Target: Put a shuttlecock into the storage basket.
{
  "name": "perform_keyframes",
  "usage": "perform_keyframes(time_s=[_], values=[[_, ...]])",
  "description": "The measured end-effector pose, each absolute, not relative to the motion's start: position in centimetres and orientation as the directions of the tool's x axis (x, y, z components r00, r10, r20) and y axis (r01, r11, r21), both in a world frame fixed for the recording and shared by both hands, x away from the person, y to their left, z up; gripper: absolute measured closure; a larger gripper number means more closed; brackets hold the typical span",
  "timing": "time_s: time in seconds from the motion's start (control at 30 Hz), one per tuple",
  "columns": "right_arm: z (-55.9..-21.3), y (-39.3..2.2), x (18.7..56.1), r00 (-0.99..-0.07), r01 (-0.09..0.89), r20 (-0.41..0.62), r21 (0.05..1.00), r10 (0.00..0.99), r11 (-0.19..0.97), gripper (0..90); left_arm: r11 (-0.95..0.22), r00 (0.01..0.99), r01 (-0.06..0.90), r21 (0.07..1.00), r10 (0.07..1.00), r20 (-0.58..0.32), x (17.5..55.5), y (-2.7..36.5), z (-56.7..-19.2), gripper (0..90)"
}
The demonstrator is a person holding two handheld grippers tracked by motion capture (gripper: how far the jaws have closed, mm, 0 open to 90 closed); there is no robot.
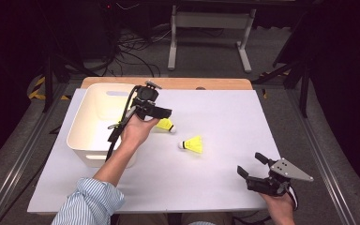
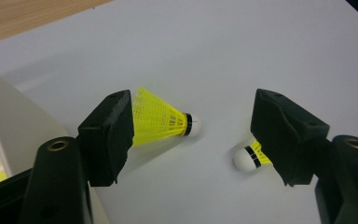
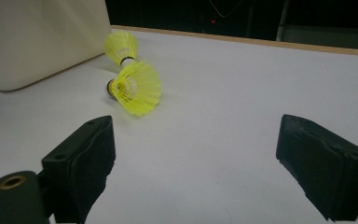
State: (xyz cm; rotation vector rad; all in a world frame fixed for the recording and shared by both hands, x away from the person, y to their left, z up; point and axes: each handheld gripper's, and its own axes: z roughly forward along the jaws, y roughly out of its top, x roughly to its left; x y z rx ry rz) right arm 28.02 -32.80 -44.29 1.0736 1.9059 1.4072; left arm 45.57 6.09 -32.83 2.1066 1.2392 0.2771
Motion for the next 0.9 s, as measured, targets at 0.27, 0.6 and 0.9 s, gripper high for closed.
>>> perform_keyframes(time_s=[0.27,0.6,0.9], values=[[-44.3,-32.8,28.0,-0.543,0.279,0.033,0.95,0.839,0.142,12.3,-0.324,0.504,0.721,0.613,0.852,-0.143,46.5,5.1,-33.3,31.3],[-44.2,-32.8,28.0,-0.545,0.277,0.032,0.95,0.838,0.144,12.3,-0.329,0.48,0.744,0.582,0.869,-0.122,47.8,4.0,-34.1,29.7],[-44.2,-32.8,28.0,-0.547,0.275,0.031,0.95,0.837,0.145,12.3,-0.346,0.465,0.763,0.545,0.88,-0.093,48.8,2.8,-34.7,30.4]])
